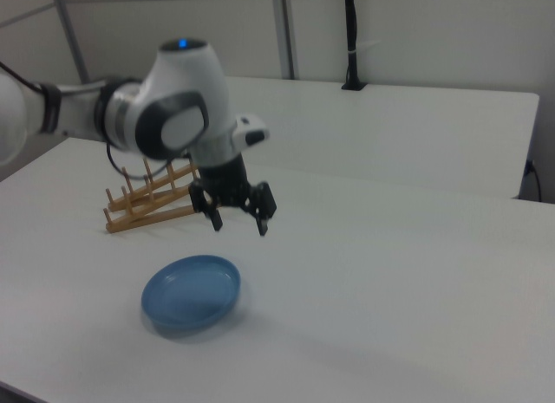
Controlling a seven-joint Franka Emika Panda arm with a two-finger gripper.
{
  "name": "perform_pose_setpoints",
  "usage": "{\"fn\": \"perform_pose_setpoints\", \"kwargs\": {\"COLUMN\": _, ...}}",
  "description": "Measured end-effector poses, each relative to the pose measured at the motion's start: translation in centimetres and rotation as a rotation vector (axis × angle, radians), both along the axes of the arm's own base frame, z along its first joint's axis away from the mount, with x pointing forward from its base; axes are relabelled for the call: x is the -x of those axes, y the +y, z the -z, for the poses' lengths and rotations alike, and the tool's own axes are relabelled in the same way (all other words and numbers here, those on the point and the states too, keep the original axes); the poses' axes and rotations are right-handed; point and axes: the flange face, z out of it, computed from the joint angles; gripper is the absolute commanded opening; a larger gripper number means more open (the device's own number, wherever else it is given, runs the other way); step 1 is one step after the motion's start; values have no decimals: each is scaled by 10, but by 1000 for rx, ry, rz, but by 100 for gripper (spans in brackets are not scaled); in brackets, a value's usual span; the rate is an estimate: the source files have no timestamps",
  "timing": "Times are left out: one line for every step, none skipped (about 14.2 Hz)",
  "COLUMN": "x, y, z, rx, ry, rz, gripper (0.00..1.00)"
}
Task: Place plate in plate rack
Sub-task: 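Lower the gripper onto the plate rim and pinch the rim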
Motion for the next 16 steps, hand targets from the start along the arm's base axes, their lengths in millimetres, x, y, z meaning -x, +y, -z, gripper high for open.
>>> {"fn": "perform_pose_setpoints", "kwargs": {"x": 1, "y": 4, "z": 19, "rx": 1, "ry": -16, "rz": 7, "gripper": 93}}
{"fn": "perform_pose_setpoints", "kwargs": {"x": 2, "y": 11, "z": 46, "rx": 1, "ry": -23, "rz": 6, "gripper": 91}}
{"fn": "perform_pose_setpoints", "kwargs": {"x": 2, "y": 16, "z": 61, "rx": 0, "ry": -16, "rz": 4, "gripper": 89}}
{"fn": "perform_pose_setpoints", "kwargs": {"x": 1, "y": 19, "z": 74, "rx": -1, "ry": -6, "rz": 1, "gripper": 85}}
{"fn": "perform_pose_setpoints", "kwargs": {"x": -1, "y": 22, "z": 86, "rx": -2, "ry": 8, "rz": -3, "gripper": 83}}
{"fn": "perform_pose_setpoints", "kwargs": {"x": -3, "y": 23, "z": 97, "rx": -3, "ry": 23, "rz": -5, "gripper": 76}}
{"fn": "perform_pose_setpoints", "kwargs": {"x": -5, "y": 26, "z": 111, "rx": -4, "ry": 39, "rz": -8, "gripper": 71}}
{"fn": "perform_pose_setpoints", "kwargs": {"x": -8, "y": 29, "z": 120, "rx": -4, "ry": 42, "rz": 2, "gripper": 70}}
{"fn": "perform_pose_setpoints", "kwargs": {"x": -10, "y": 32, "z": 127, "rx": -5, "ry": 42, "rz": 13, "gripper": 64}}
{"fn": "perform_pose_setpoints", "kwargs": {"x": -12, "y": 37, "z": 134, "rx": -5, "ry": 41, "rz": 22, "gripper": 60}}
{"fn": "perform_pose_setpoints", "kwargs": {"x": -13, "y": 40, "z": 138, "rx": -6, "ry": 42, "rz": 29, "gripper": 51}}
{"fn": "perform_pose_setpoints", "kwargs": {"x": -14, "y": 43, "z": 141, "rx": -6, "ry": 44, "rz": 30, "gripper": 42}}
{"fn": "perform_pose_setpoints", "kwargs": {"x": -14, "y": 45, "z": 143, "rx": -6, "ry": 47, "rz": 28, "gripper": 32}}
{"fn": "perform_pose_setpoints", "kwargs": {"x": -14, "y": 46, "z": 145, "rx": -6, "ry": 51, "rz": 27, "gripper": 21}}
{"fn": "perform_pose_setpoints", "kwargs": {"x": -14, "y": 46, "z": 147, "rx": -6, "ry": 54, "rz": 28, "gripper": 16}}
{"fn": "perform_pose_setpoints", "kwargs": {"x": -14, "y": 46, "z": 149, "rx": -7, "ry": 57, "rz": 31, "gripper": 10}}
